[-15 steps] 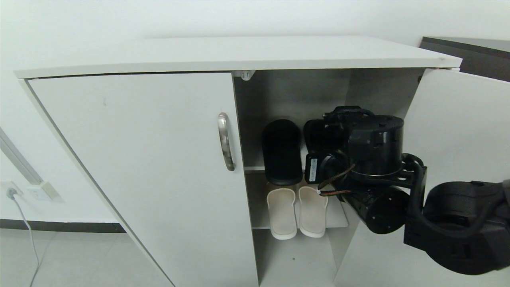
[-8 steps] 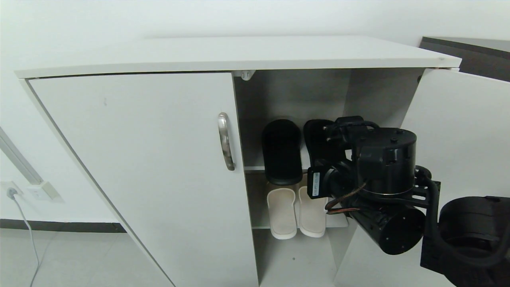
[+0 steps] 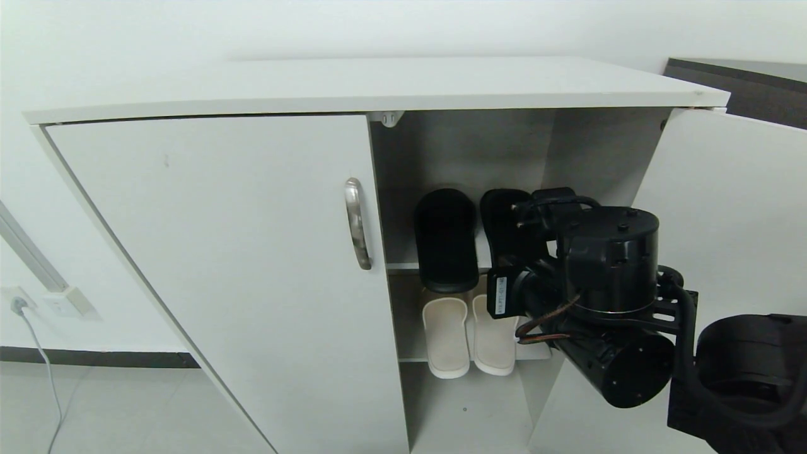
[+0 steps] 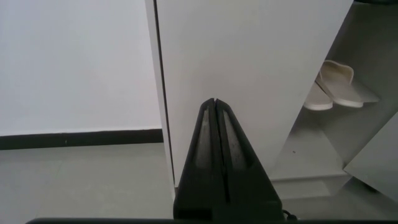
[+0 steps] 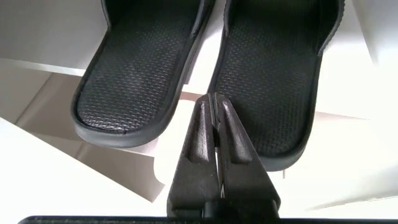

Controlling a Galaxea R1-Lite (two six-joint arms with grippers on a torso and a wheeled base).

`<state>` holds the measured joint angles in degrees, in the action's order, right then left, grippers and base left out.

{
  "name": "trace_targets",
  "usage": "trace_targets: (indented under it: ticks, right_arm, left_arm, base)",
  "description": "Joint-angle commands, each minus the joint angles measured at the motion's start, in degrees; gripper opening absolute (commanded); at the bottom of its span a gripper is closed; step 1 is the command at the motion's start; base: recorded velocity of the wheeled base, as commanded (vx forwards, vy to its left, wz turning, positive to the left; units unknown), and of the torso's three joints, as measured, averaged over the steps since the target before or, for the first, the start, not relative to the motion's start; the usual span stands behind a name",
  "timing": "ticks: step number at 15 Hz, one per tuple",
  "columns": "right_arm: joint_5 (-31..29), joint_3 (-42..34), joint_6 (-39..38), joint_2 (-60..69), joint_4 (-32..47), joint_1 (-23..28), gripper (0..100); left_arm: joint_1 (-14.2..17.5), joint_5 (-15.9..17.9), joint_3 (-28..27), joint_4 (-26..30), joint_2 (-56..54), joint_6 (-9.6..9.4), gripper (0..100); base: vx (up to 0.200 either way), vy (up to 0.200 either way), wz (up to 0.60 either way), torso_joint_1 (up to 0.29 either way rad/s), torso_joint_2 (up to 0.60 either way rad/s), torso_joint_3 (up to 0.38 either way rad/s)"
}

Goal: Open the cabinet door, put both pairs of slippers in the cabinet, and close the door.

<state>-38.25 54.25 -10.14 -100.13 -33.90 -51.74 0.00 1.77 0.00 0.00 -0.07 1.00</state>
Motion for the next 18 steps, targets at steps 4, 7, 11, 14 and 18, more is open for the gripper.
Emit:
trace_targets:
  ticks: [4, 7, 11, 14, 18]
  right_arm:
    - [0.1, 0.0, -0.1, -0.4, 0.1, 0.0, 0]
    - [0.0, -0.2, -0.1, -0.9, 0.0, 0.0, 0]
    - [0.3, -0.5, 0.0, -0.6, 0.1, 0.3, 0]
    - [0.6, -1.8, 0.0, -0.8, -0.1, 1.6, 0]
    - [1.1, -2.2, 0.4, -1.4, 0.0, 2.2, 0]
  left_arm:
    - [0.0, 0.0, 0.0, 0.0, 0.1, -0.03, 0]
    - [0.0, 0.0, 0.0, 0.0, 0.1, 0.06, 0]
    - [0.0, 0.0, 0.0, 0.0, 0.1, -0.03, 0]
    - [0.0, 0.0, 0.0, 0.0, 0.1, -0.03, 0]
    - [0.0, -0.1, 0.0, 0.0, 0.1, -0.03, 0]
  base:
    - [-0.2, 0.0, 0.0, 0.002, 0.0, 0.001]
    - [-0.2, 0.0, 0.0, 0.002, 0.0, 0.002]
    - [-0.2, 0.0, 0.0, 0.0, 0.0, -0.001]
    - [-0.2, 0.0, 0.0, 0.004, 0.0, 0.002]
    - [-0.1, 0.0, 0.0, 0.002, 0.0, 0.0]
